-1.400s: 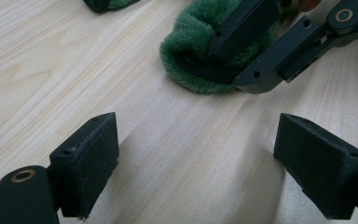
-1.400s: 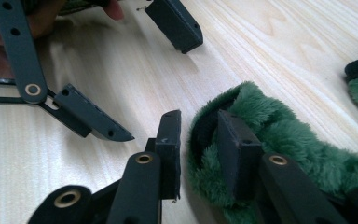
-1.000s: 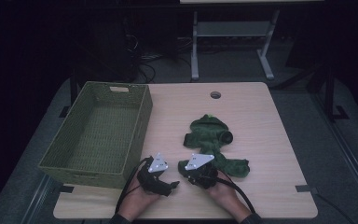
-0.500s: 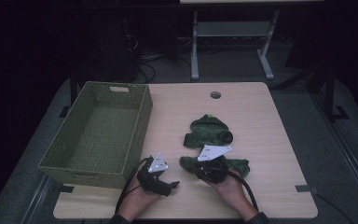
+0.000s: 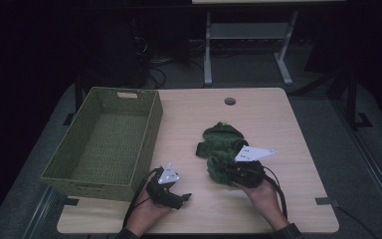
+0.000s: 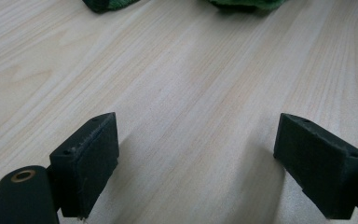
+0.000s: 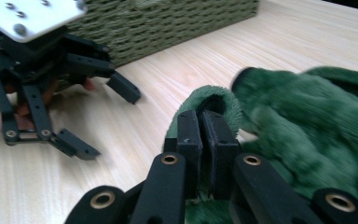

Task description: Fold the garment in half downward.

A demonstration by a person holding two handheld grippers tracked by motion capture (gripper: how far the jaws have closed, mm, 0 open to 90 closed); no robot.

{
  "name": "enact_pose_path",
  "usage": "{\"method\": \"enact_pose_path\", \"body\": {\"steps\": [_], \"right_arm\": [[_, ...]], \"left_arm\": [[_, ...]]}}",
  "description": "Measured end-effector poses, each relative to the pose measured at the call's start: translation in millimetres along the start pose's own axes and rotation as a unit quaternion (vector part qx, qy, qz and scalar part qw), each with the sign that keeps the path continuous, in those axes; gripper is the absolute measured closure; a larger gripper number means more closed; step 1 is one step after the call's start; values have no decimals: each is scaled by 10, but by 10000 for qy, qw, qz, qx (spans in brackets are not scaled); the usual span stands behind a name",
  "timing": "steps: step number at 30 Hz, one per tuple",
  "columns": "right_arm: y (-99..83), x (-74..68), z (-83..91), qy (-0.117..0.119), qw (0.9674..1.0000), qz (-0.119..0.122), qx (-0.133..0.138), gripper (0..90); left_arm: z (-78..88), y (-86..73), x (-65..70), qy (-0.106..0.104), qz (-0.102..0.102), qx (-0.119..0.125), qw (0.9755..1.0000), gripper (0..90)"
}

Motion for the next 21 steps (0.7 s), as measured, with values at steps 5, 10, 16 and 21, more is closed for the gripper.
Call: {"method": "enact_pose_path", "body": {"steps": [5, 10, 16, 21], "right_arm": [[-55, 97, 33, -104, 9999, -37, -51, 852], [-118, 204, 49, -236, 9994, -210, -155, 846], [-180, 295, 110, -468, 9982, -249, -297, 838], [-239, 348, 170, -581, 9973, -285, -360, 834]], "left_arm": [[0, 0, 2, -3, 8, 4, 10000, 133], [2, -2, 2, -9, 0, -17, 10000, 133], [0, -1, 4, -5, 14, -3, 10000, 133], [0, -1, 4, -6, 17, -1, 10000, 133]]}}
Point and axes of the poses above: each handheld gripper's, and its own axes: z roughly backward along the jaws, y roughly out of its top, x roughly to its right, the point moved 5 cm from there along -z, roughly forward along the jaws, and after that the axes turned 3 degrees about x, right-handed, at the moved point
